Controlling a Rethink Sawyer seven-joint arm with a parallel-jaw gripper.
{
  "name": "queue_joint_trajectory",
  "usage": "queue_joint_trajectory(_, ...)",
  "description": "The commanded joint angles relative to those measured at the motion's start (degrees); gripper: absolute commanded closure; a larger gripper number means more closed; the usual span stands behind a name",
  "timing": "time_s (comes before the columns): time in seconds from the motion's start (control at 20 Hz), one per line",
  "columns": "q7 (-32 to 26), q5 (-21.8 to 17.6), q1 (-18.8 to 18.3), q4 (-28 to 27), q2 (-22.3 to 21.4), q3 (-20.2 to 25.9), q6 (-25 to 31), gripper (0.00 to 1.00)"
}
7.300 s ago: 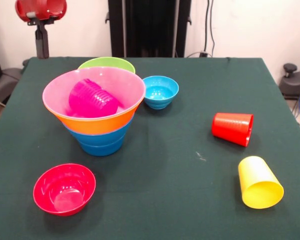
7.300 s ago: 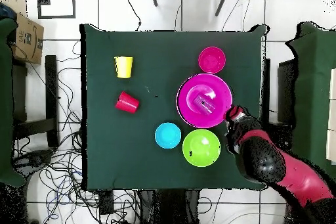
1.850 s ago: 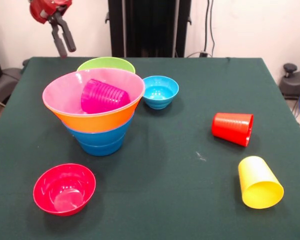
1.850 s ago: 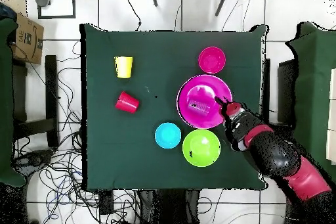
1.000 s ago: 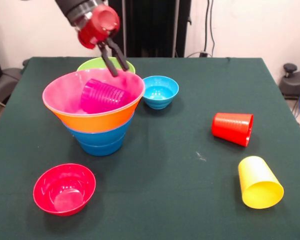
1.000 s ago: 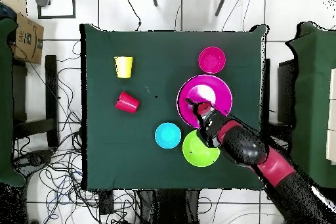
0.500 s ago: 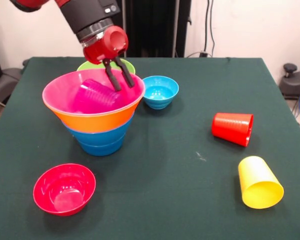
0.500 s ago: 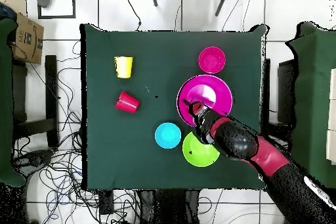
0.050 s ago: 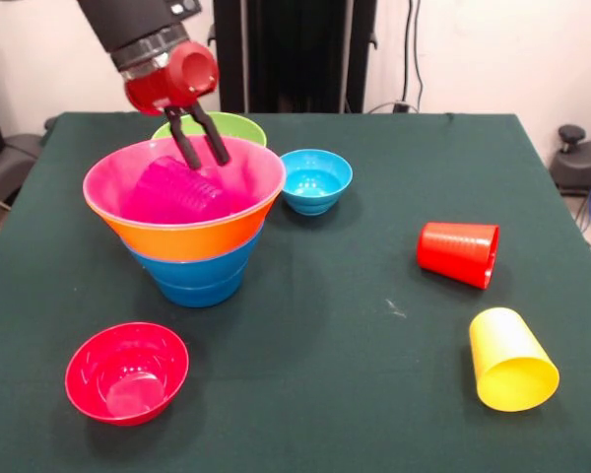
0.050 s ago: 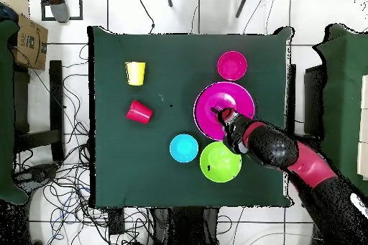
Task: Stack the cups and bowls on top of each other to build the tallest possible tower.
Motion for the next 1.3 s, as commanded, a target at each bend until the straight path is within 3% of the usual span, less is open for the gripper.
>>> queue_joint_trajectory(0.05, -2.67, 2.94, 1.33, -5.5, -5.26, -0.03, 13.06, 0.0)
queue_joint_trajectory(0.5, -2.74, 6.31, 1.57, -7.33, -9.26, 1.47, 21.9, 0.0)
queue_joint_trajectory(0.65, -2.19, 5.03, 2.65, -8.55, -9.01, 0.43, 18.9, 0.0)
queue_joint_trajectory(0.75, -2.0, 0.0, 5.31, -12.8, -8.04, -3.18, 14.76, 0.0)
queue_joint_trajectory(0.9, -2.01, -11.24, 9.7, -21.84, -3.54, -10.85, 8.63, 0.0)
queue_joint_trajectory(1.0, -2.4, -14.15, 10.27, -25.29, -0.56, -12.45, 6.1, 0.0)
queue_joint_trajectory(1.3, 0.2, -18.18, 12.08, -30.42, 2.14, -15.66, 2.21, 0.0)
